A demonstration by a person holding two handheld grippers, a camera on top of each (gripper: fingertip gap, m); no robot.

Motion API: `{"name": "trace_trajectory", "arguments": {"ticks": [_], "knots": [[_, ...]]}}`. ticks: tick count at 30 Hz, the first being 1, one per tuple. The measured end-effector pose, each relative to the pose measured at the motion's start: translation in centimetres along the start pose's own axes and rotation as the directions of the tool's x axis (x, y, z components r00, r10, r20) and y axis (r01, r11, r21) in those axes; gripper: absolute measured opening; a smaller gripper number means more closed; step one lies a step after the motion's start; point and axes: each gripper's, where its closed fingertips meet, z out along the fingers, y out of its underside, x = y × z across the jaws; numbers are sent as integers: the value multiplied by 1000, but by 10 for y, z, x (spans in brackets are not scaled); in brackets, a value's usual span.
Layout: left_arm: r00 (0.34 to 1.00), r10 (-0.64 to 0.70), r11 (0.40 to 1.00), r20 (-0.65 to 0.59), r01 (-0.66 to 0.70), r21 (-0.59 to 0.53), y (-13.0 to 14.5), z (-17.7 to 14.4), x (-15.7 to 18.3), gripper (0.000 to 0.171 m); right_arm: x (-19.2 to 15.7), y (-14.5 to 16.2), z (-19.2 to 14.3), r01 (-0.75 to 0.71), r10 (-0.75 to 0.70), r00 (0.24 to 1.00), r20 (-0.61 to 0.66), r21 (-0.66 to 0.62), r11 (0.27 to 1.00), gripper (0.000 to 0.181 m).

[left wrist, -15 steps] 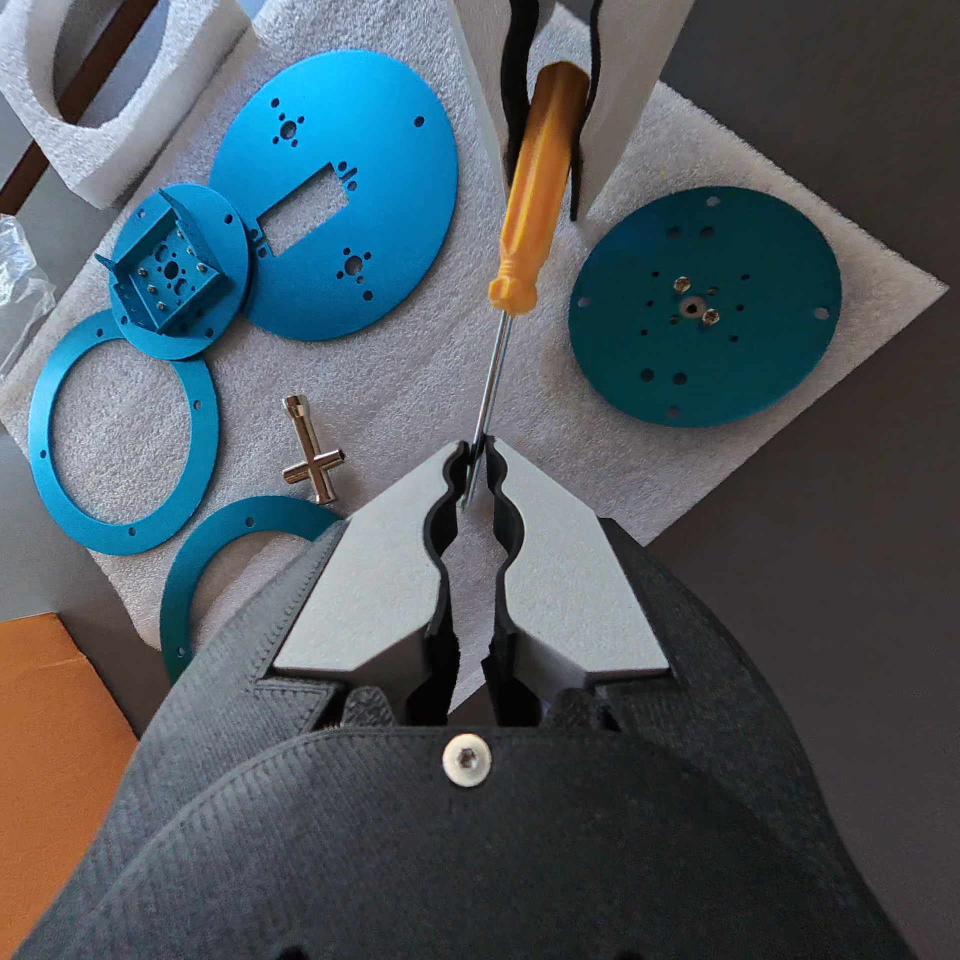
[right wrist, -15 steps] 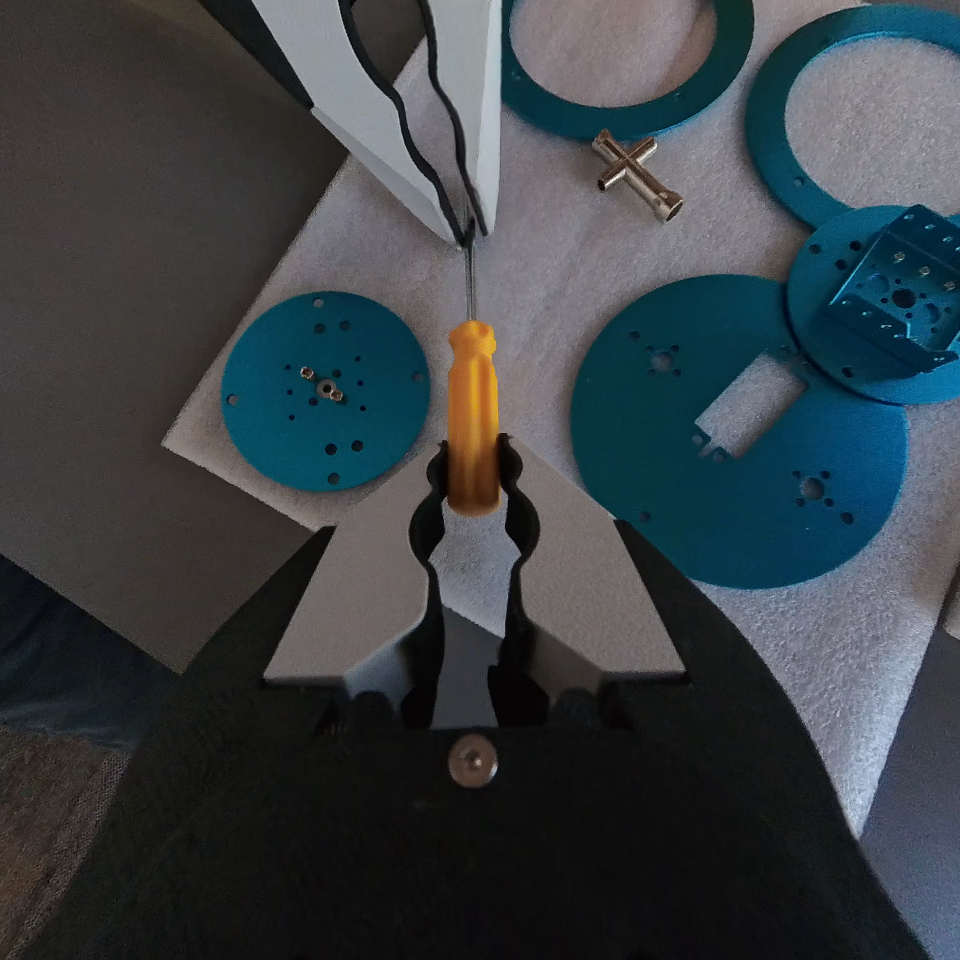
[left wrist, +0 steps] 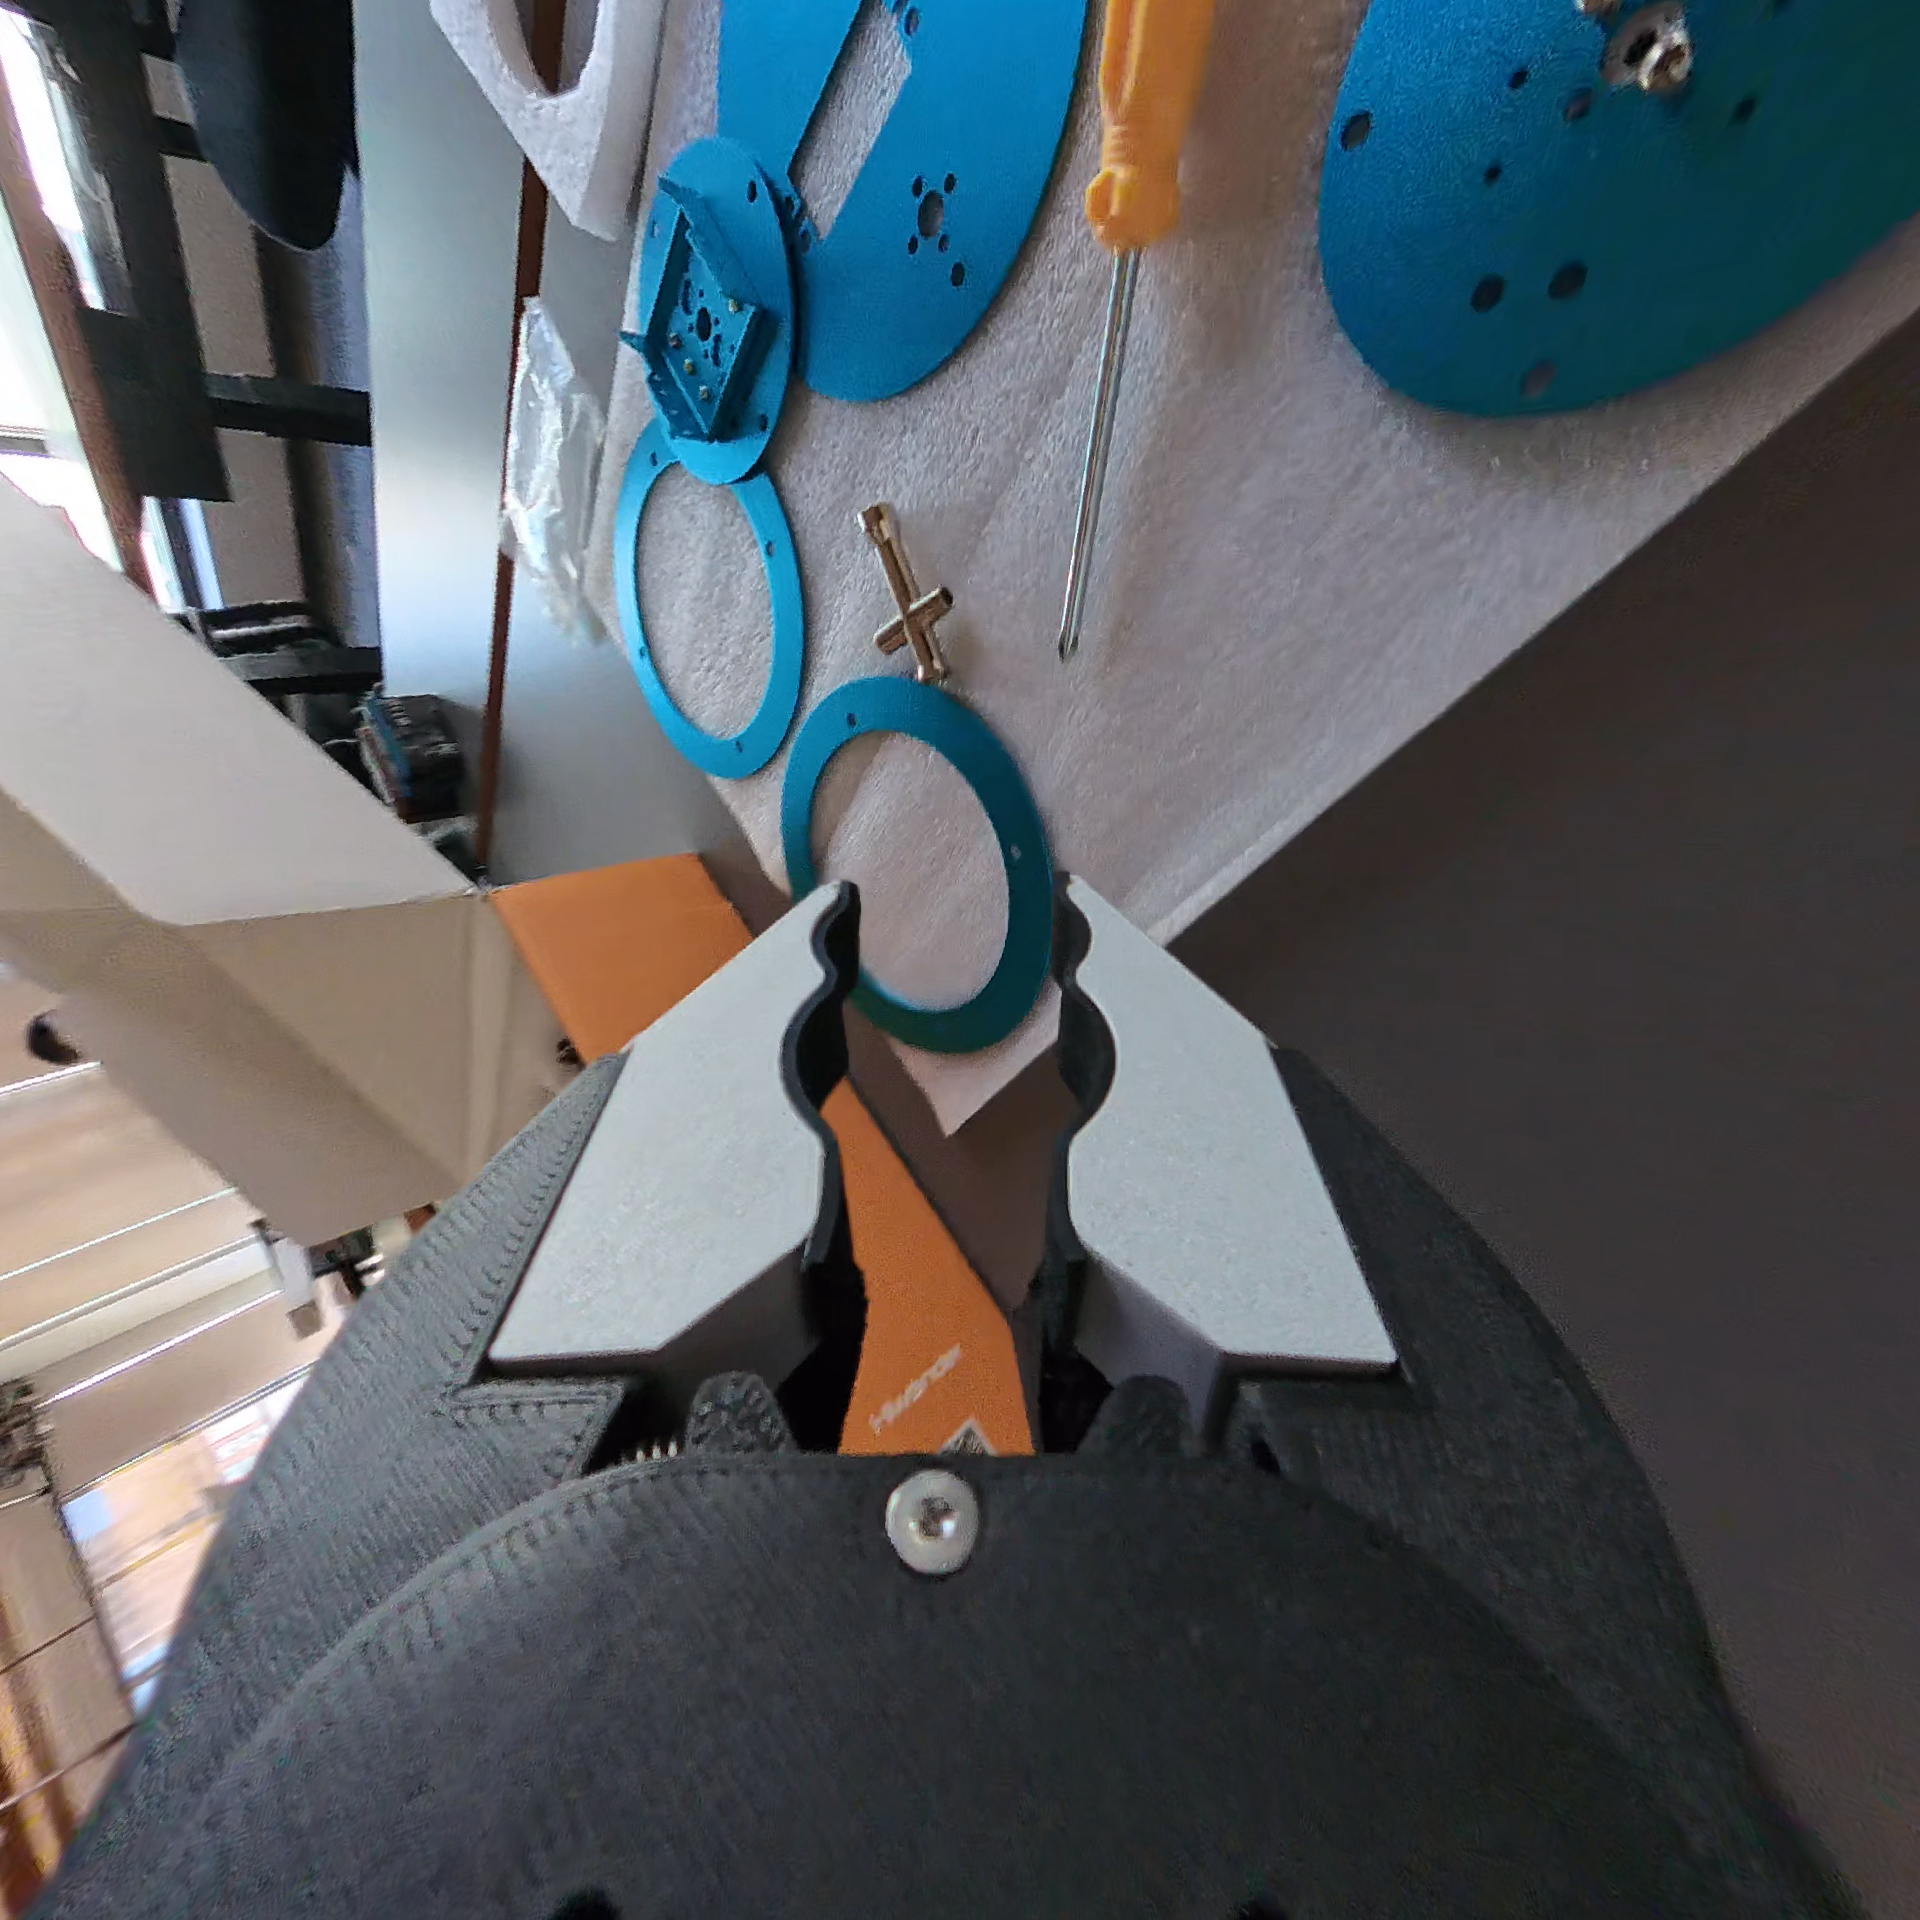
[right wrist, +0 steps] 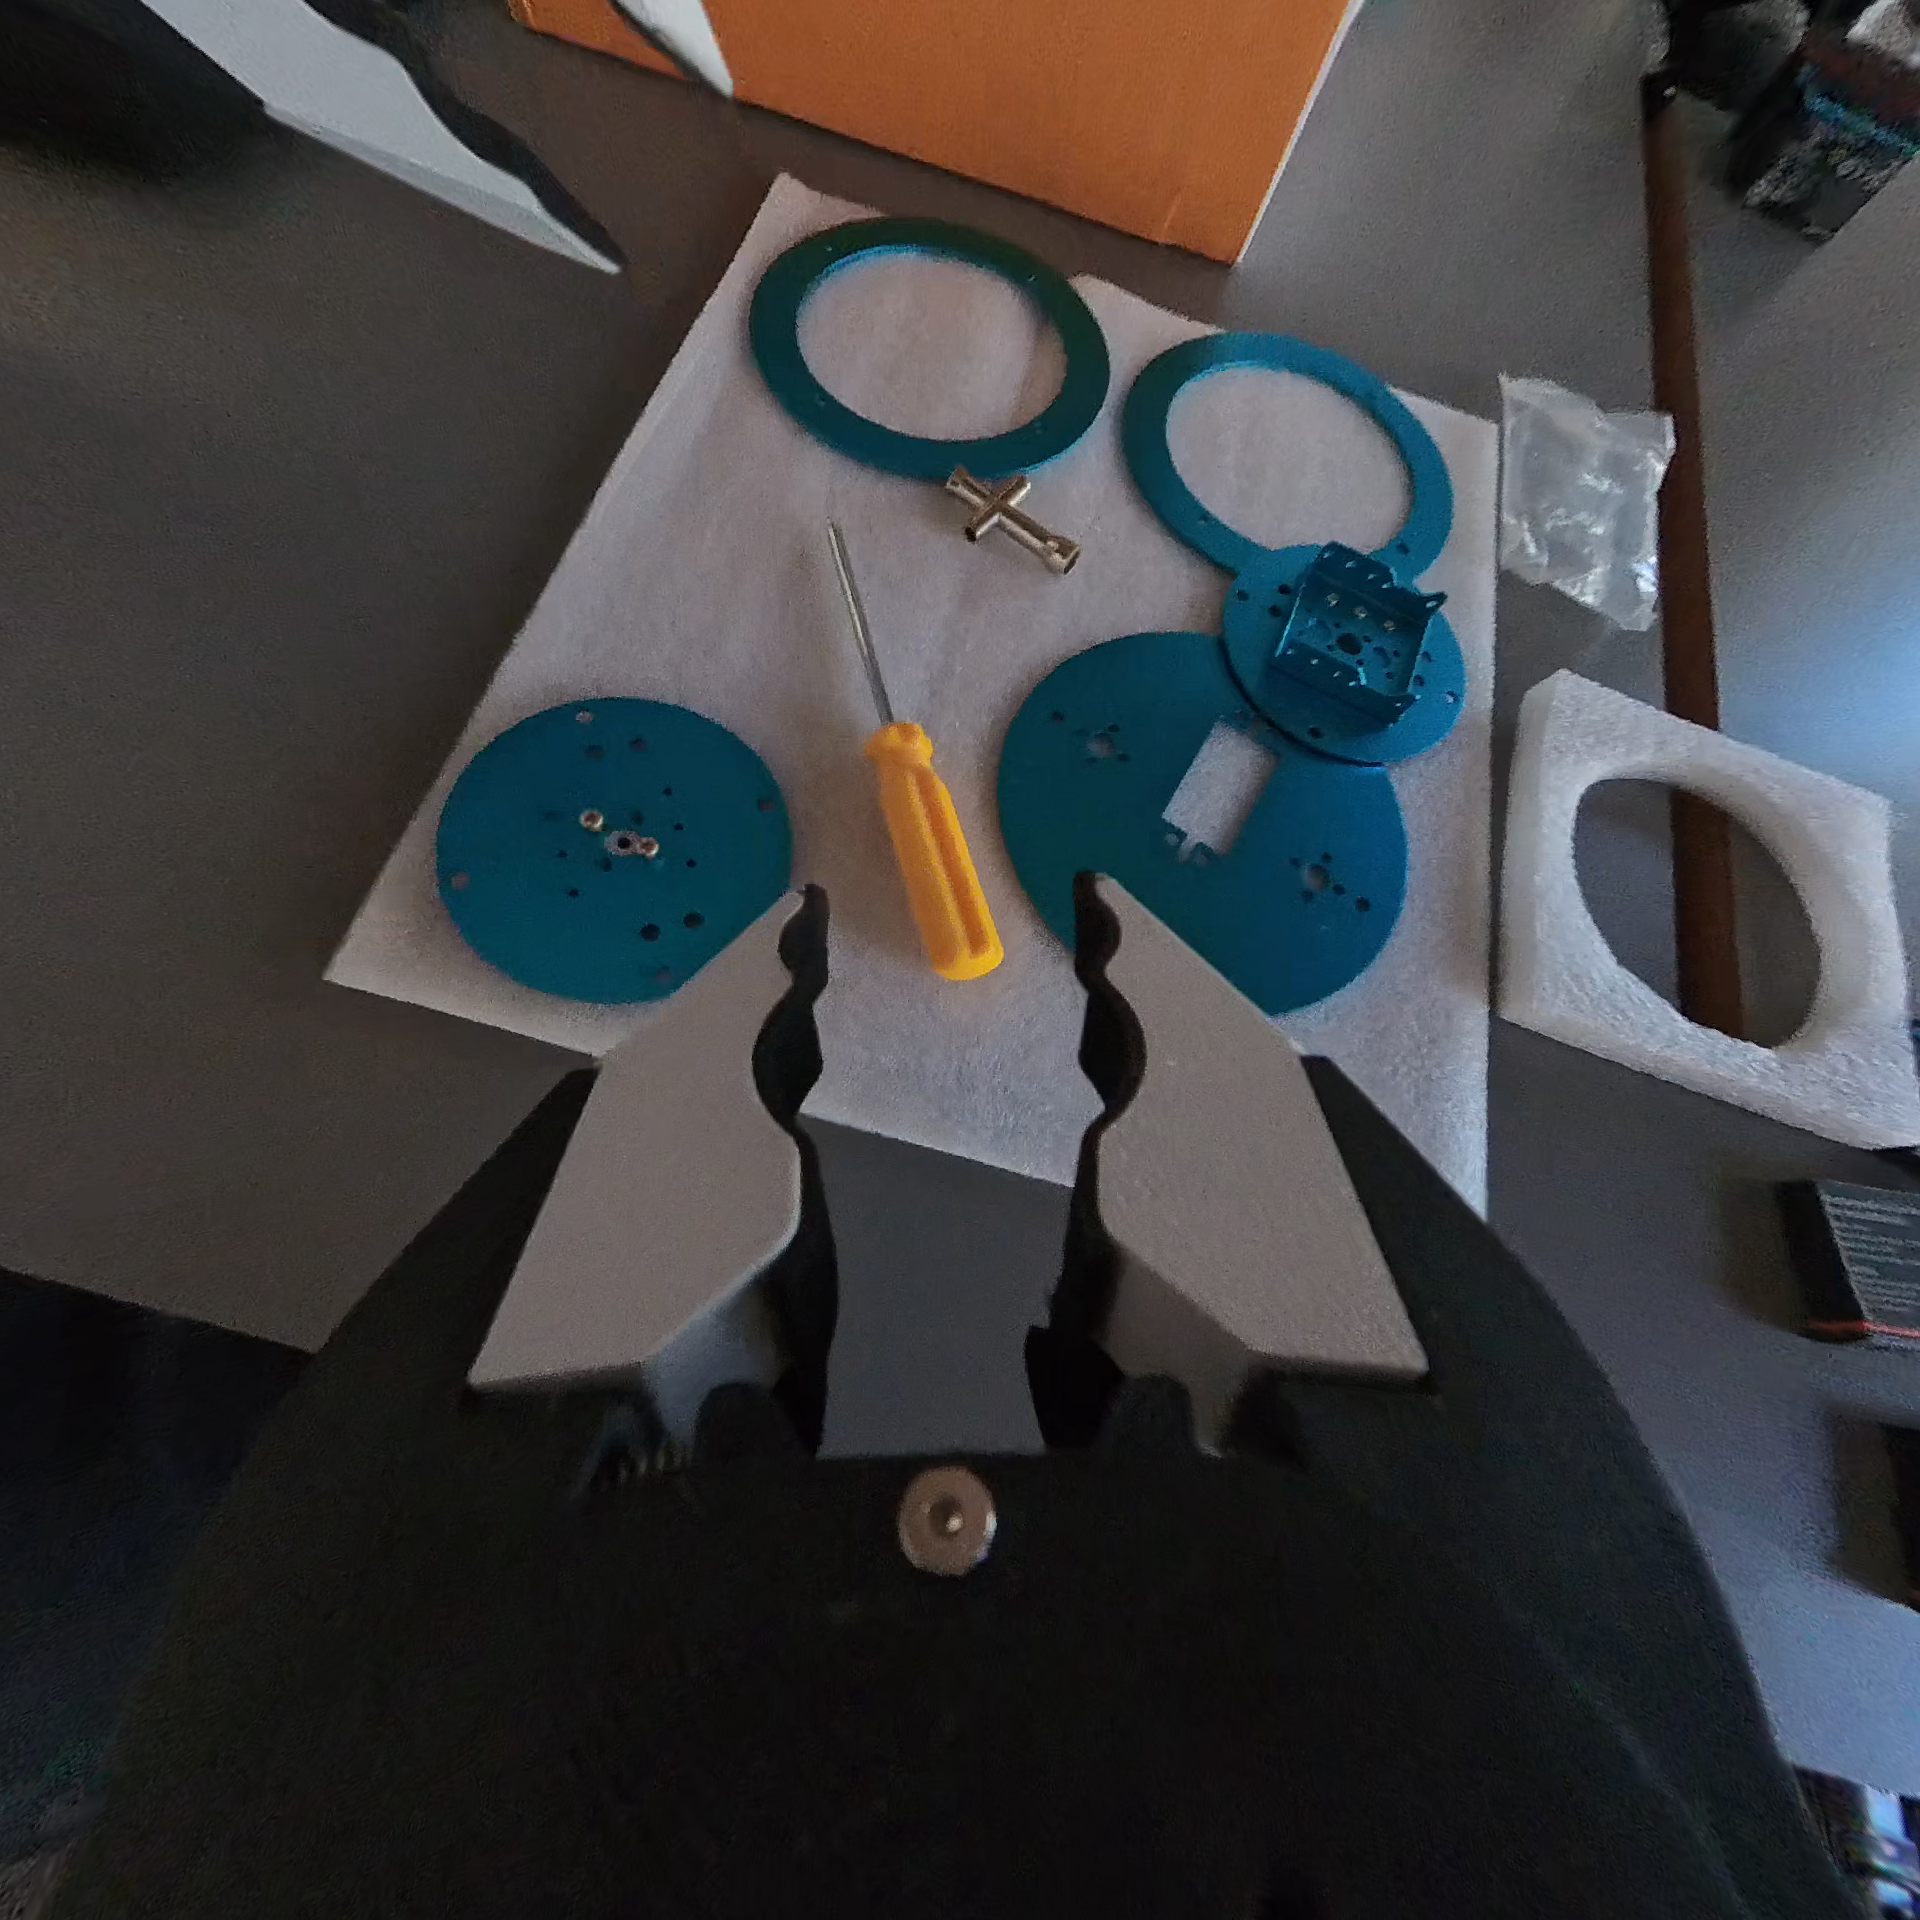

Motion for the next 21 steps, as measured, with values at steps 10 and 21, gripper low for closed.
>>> {"name": "trace_trajectory", "arguments": {"ticks": [10, 21], "knots": [[836, -540, 803, -98, 547, 236, 13, -86, 34, 50, -71, -31, -57, -218, 259, 820, -510, 140, 966, 68], [330, -937, 291, -113, 919, 265, 65, -70, 79, 90, -172, -17, 41, -528, 483, 699, -528, 74, 846, 122]]}}
